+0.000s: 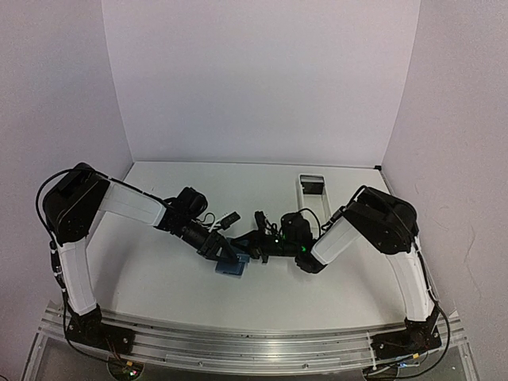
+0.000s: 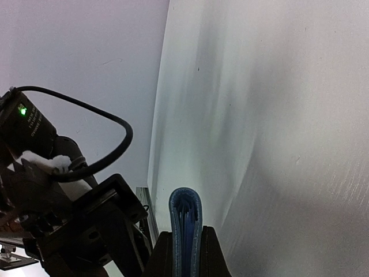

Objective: Put the credit cards into the card holder
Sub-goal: Place the card holder at the center of the board.

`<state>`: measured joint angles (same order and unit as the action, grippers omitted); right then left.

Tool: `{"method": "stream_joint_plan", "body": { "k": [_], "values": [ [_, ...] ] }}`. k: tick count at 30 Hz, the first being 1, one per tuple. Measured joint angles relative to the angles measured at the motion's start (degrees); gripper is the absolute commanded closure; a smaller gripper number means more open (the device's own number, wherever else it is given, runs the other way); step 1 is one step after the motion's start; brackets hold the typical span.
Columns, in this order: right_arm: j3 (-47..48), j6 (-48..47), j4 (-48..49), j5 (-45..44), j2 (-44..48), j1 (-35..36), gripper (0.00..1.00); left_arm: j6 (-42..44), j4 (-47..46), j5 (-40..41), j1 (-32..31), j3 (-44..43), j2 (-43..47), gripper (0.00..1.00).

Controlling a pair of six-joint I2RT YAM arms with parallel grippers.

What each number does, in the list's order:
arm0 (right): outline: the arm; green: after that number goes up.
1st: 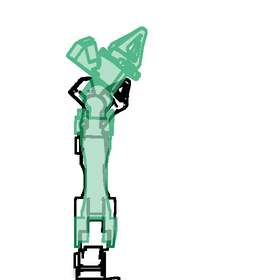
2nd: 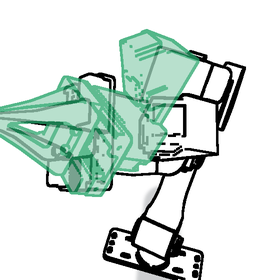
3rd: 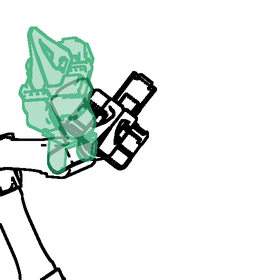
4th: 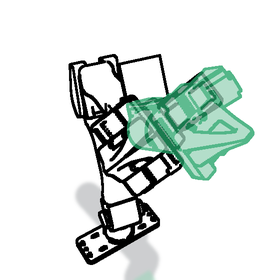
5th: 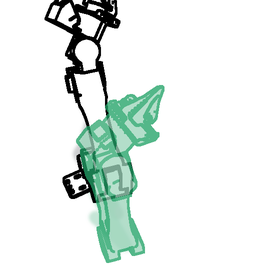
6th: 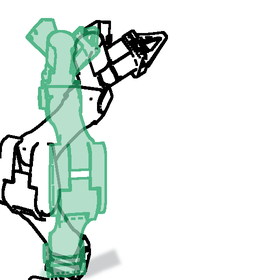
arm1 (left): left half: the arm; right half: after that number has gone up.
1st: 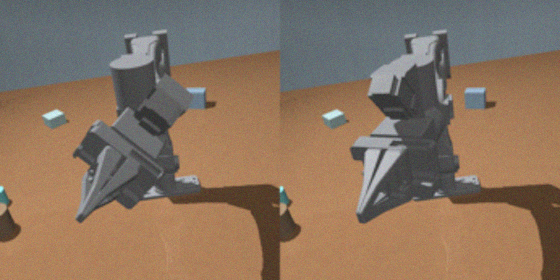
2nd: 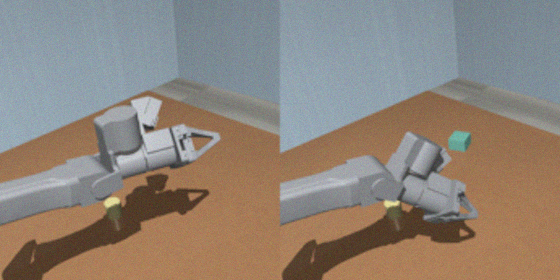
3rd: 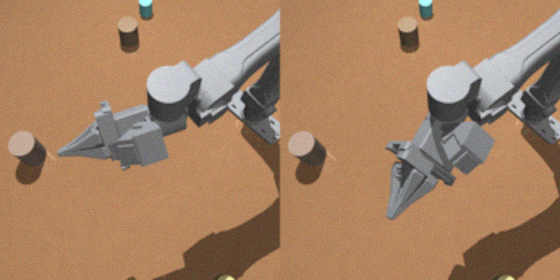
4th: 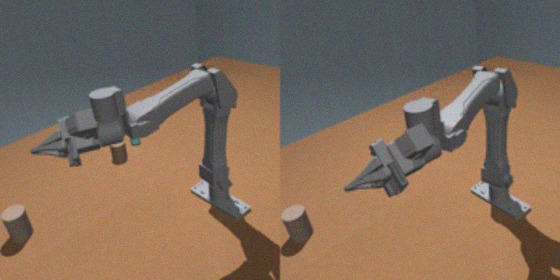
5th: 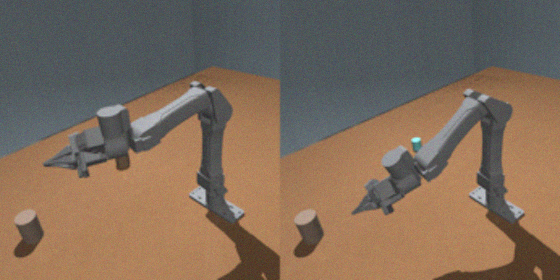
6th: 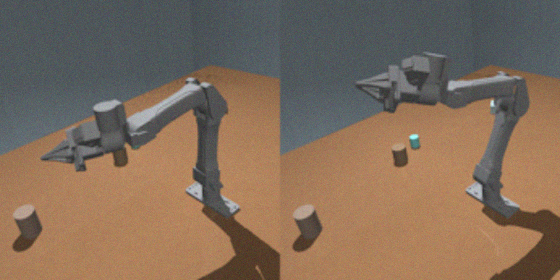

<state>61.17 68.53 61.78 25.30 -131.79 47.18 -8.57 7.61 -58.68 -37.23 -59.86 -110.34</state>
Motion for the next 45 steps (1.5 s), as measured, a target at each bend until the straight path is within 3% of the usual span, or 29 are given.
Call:
{"method": "stream_joint_plan", "body": {
  "k": [6,19,29,45],
  "values": [
    [0.08,-0.23,-0.04,0.29,-0.26,0.0,1.0,-1.16,-0.64,0.0,0.03,-2.13,-0.75,0.89],
    [0.22,-0.8,0.0,0.84,-0.34,0.0,1.0,-1.56,0.84,-2.18,0.44,-2.08,-0.67,0.86],
    [0.22,-0.85,0.0,1.22,-0.34,0.0,1.0,-3.22,0.24,-2.66,0.44,-0.32,0.12,1.0],
    [0.69,-0.85,-0.07,1.34,-0.45,-0.01,1.0,-4.83,-0.61,-2.18,0.42,-0.35,0.12,1.0]
  ]
}}
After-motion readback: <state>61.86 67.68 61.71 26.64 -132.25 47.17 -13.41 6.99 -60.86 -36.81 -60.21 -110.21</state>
